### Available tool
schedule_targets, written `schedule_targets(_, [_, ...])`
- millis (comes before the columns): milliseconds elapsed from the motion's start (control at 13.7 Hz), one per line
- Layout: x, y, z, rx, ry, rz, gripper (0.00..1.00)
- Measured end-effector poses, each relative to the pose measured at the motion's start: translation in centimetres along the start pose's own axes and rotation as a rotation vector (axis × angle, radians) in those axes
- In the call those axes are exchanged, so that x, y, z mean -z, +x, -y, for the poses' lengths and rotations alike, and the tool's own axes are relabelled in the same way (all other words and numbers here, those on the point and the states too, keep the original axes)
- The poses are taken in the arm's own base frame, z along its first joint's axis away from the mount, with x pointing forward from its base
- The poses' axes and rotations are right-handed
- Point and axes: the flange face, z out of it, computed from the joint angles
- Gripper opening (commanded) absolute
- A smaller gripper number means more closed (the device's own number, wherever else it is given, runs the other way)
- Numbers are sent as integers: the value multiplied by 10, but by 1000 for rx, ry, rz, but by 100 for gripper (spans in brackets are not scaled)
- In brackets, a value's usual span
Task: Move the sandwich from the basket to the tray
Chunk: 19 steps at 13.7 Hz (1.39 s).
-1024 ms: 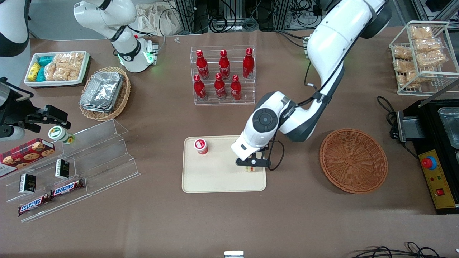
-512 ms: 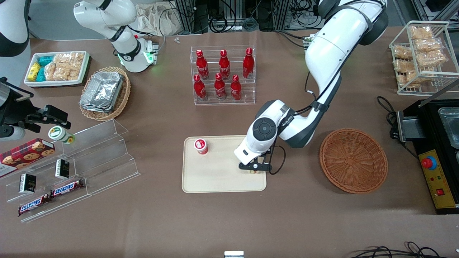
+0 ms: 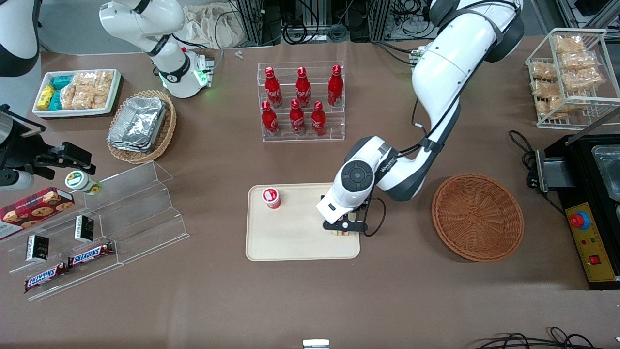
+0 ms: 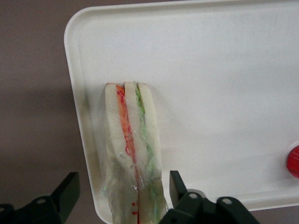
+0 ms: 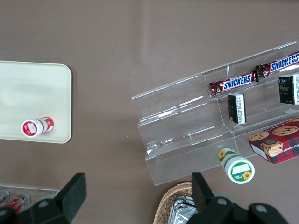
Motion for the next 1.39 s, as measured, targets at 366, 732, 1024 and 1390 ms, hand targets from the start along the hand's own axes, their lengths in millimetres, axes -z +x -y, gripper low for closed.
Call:
schedule_targets(366, [83, 2, 25, -2, 80, 23, 99])
schedule_targets(732, [241, 0, 125, -64, 154, -15, 99])
schedule_targets(1024, [333, -9, 240, -72, 124, -32, 99])
schedule_targets(1390, [379, -21, 328, 5, 144, -69, 99])
